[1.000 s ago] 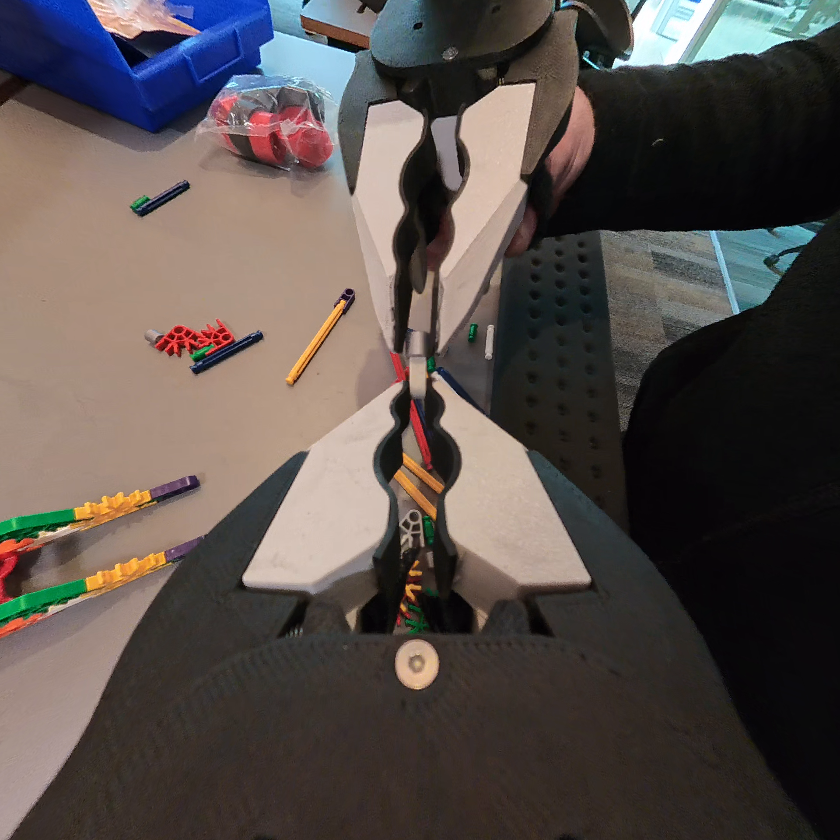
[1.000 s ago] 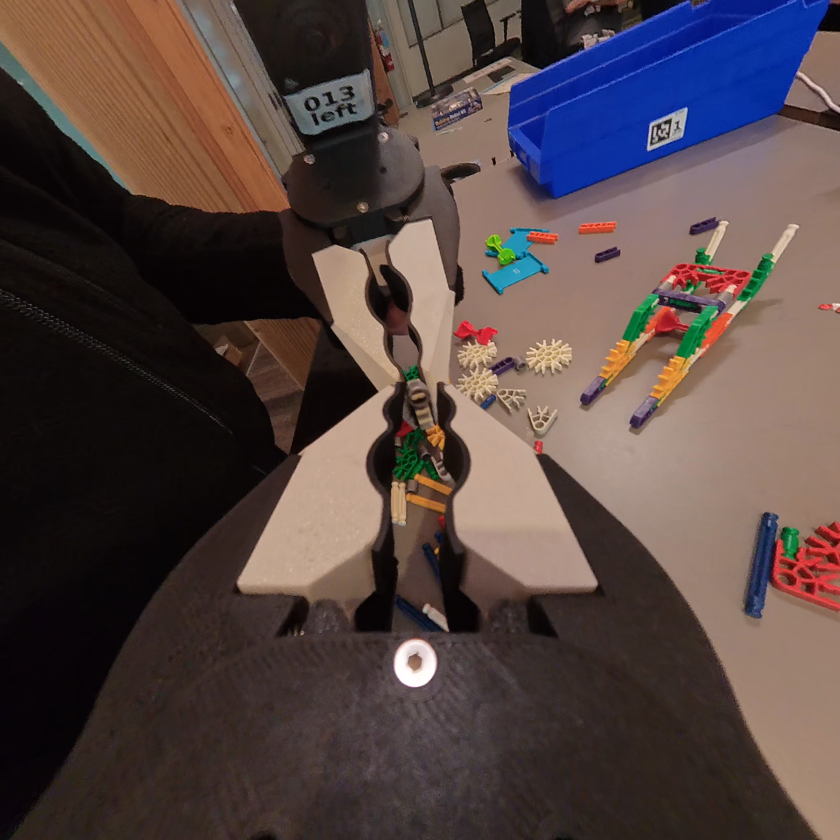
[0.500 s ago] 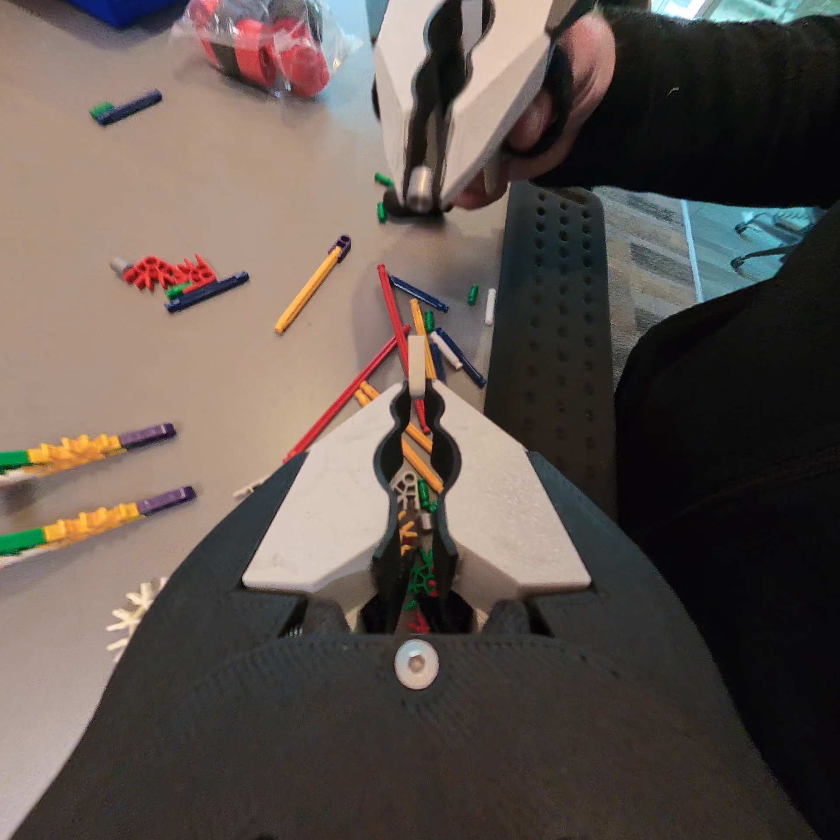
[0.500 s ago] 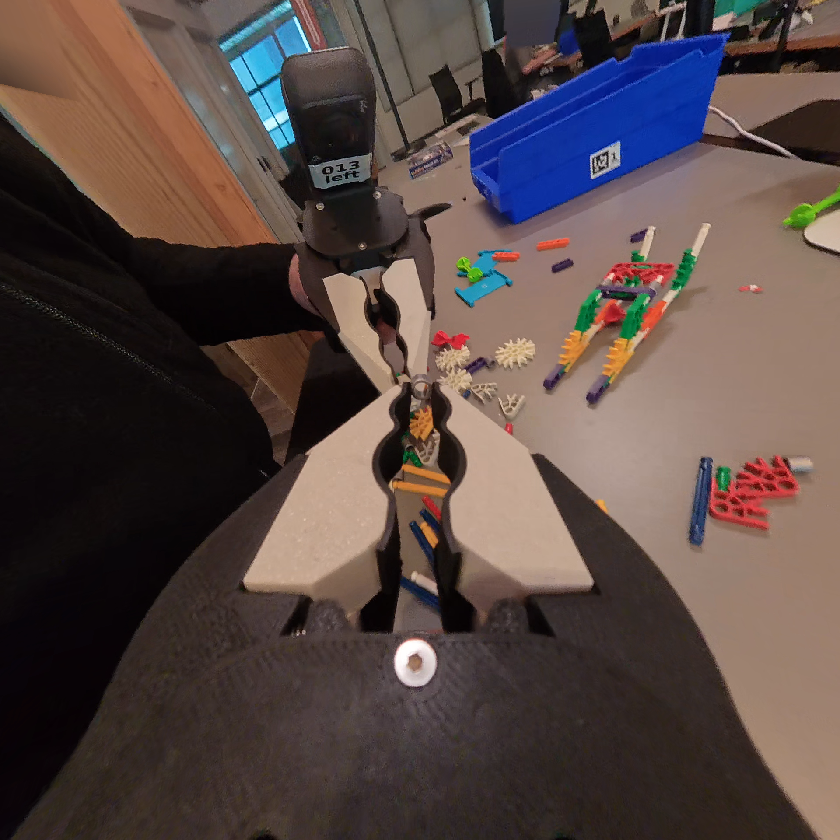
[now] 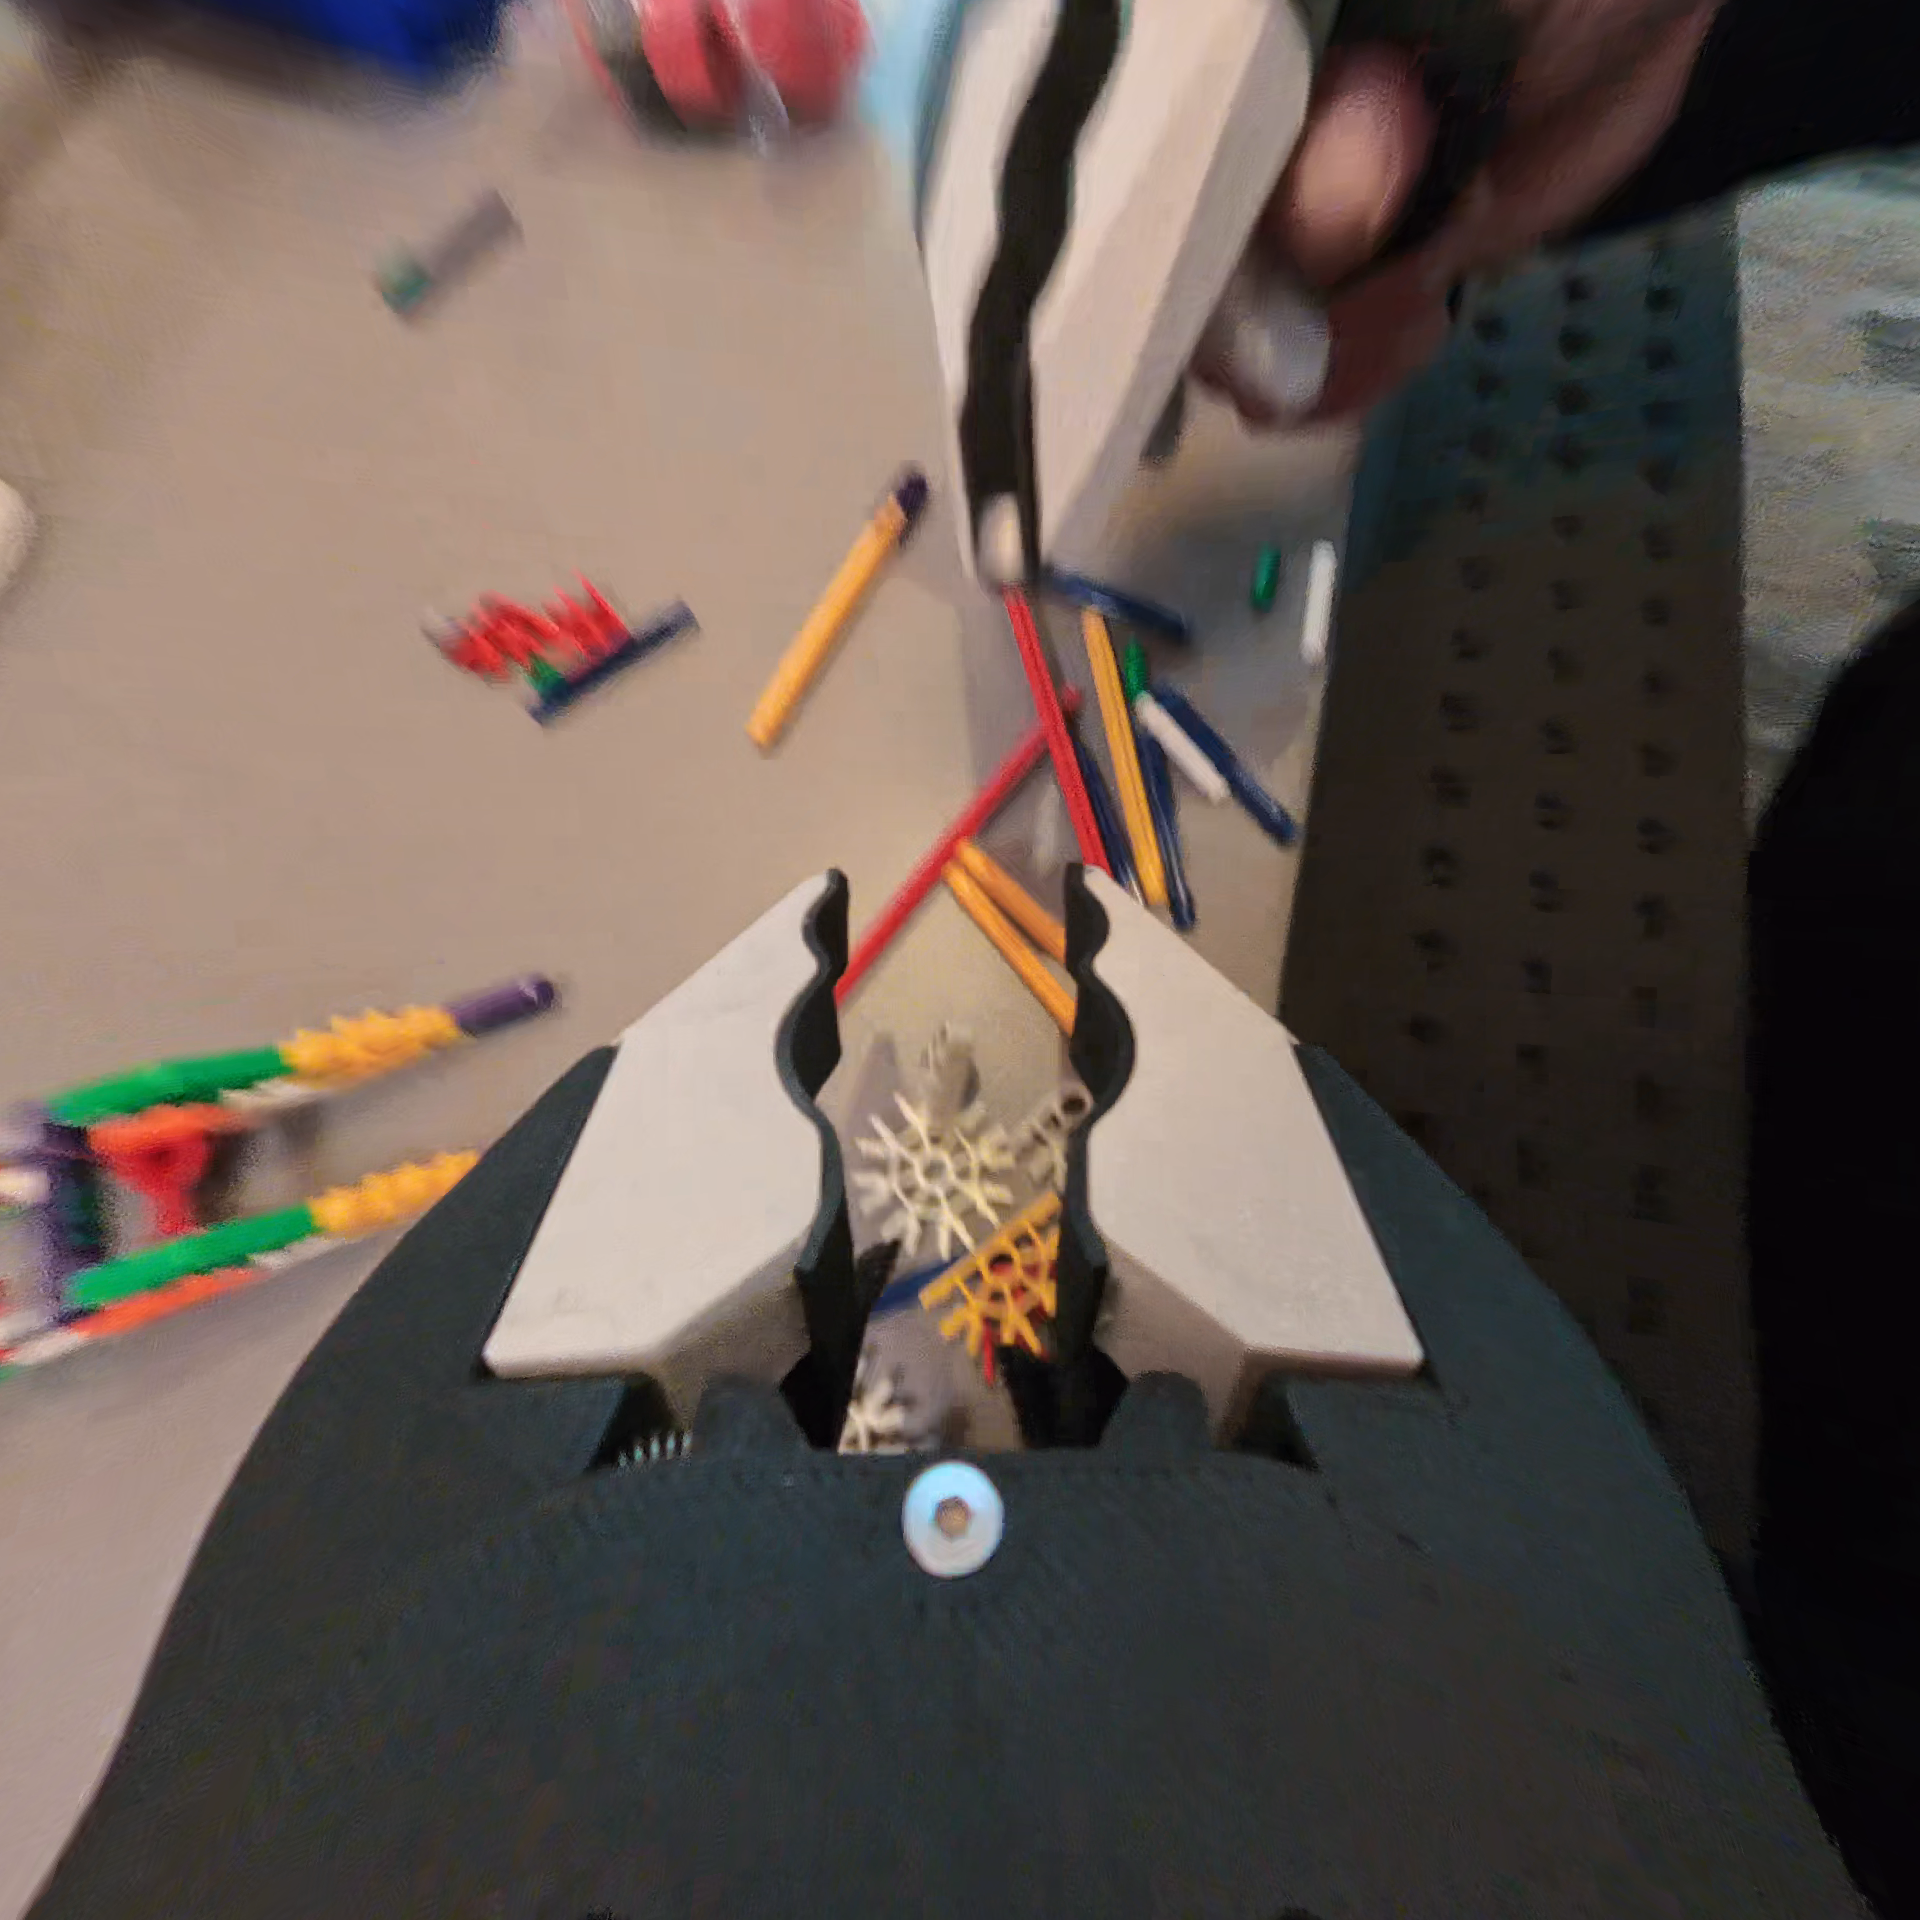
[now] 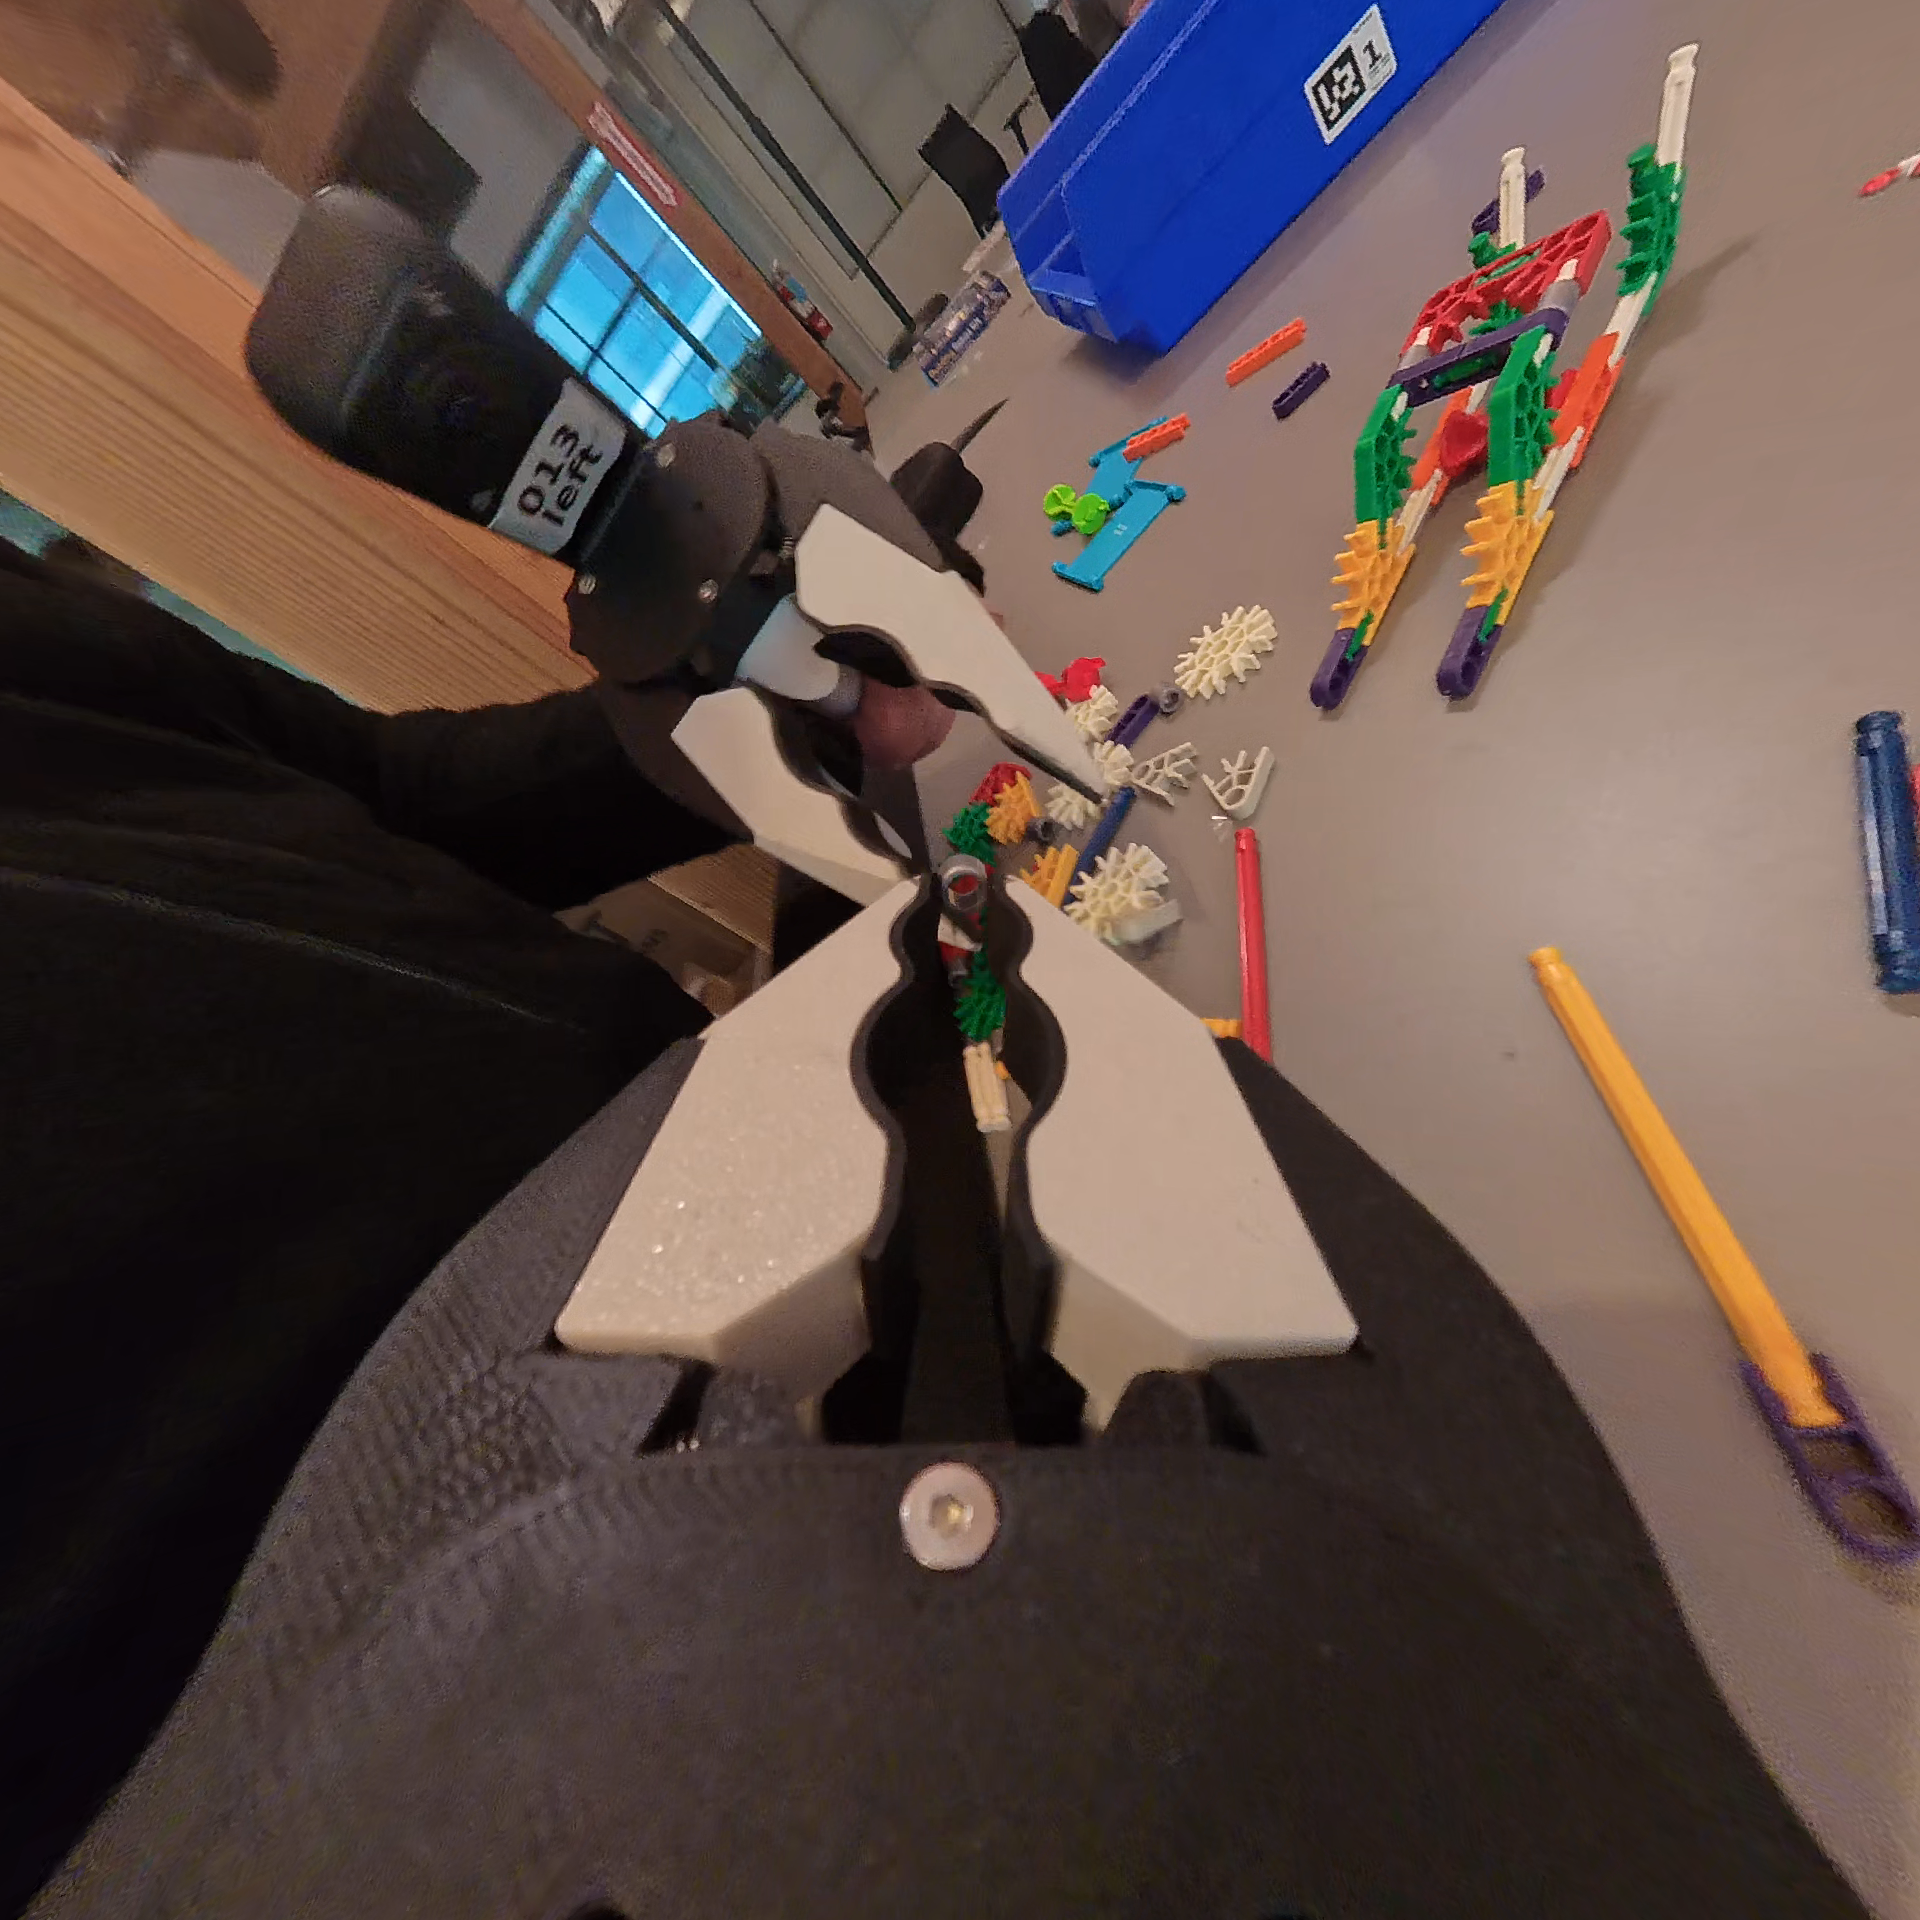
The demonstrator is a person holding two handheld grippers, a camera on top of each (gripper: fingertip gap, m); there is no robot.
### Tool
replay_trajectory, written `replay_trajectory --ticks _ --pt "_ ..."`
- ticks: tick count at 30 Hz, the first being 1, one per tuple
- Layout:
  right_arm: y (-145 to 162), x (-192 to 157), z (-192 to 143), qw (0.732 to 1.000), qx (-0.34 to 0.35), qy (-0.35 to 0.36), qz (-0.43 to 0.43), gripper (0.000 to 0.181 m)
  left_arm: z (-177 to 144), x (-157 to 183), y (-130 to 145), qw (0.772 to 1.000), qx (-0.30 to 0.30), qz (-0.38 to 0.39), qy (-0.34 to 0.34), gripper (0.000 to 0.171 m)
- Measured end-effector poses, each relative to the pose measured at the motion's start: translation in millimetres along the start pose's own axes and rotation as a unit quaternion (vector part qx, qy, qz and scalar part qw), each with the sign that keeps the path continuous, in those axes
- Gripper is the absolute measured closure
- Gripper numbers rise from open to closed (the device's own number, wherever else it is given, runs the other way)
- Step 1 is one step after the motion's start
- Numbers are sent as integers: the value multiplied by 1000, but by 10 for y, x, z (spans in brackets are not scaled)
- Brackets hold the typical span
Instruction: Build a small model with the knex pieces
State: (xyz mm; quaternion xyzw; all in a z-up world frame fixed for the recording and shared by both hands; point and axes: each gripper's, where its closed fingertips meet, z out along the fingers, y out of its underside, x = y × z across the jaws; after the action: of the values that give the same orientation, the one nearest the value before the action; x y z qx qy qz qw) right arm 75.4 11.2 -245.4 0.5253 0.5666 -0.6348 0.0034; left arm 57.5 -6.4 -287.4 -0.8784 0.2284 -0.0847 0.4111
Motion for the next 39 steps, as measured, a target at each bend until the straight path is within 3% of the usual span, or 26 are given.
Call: replay_trajectory --ticks 3,6,9,21,23,24,27,30,35,39 --pt "-77 -56 28 998 28 -33 55 175 -62 -6 -360 996 55 52 -48 137" --pt "-94 -118 58 994 36 -60 82 175 -79 63 -528 988 78 107 -73 149" --pt "-96 -164 72 990 42 -83 107 175 -106 101 -602 984 95 127 -82 163" --pt "-174 -243 60 976 73 -126 160 175 -197 76 -627 979 110 142 -100 166" --pt "-206 -235 14 979 73 -120 149 164 -217 67 -638 978 113 140 -102 166" --pt "-217 -170 -37 984 71 -94 130 161 -229 50 -631 980 116 126 -99 166" --pt "-64 334 -290 996 0 93 18 158 -272 -56 -554 985 124 80 -94 166" --pt "185 863 -651 945 -135 272 -117 159 -293 -120 -481 988 125 48 -82 166" --pt "449 1210 -732 901 -242 311 -179 163 -304 -232 -456 988 138 16 -73 166" --pt "453 1229 -712 903 -241 301 -189 175 -282 -272 -413 989 134 8 -65 166"
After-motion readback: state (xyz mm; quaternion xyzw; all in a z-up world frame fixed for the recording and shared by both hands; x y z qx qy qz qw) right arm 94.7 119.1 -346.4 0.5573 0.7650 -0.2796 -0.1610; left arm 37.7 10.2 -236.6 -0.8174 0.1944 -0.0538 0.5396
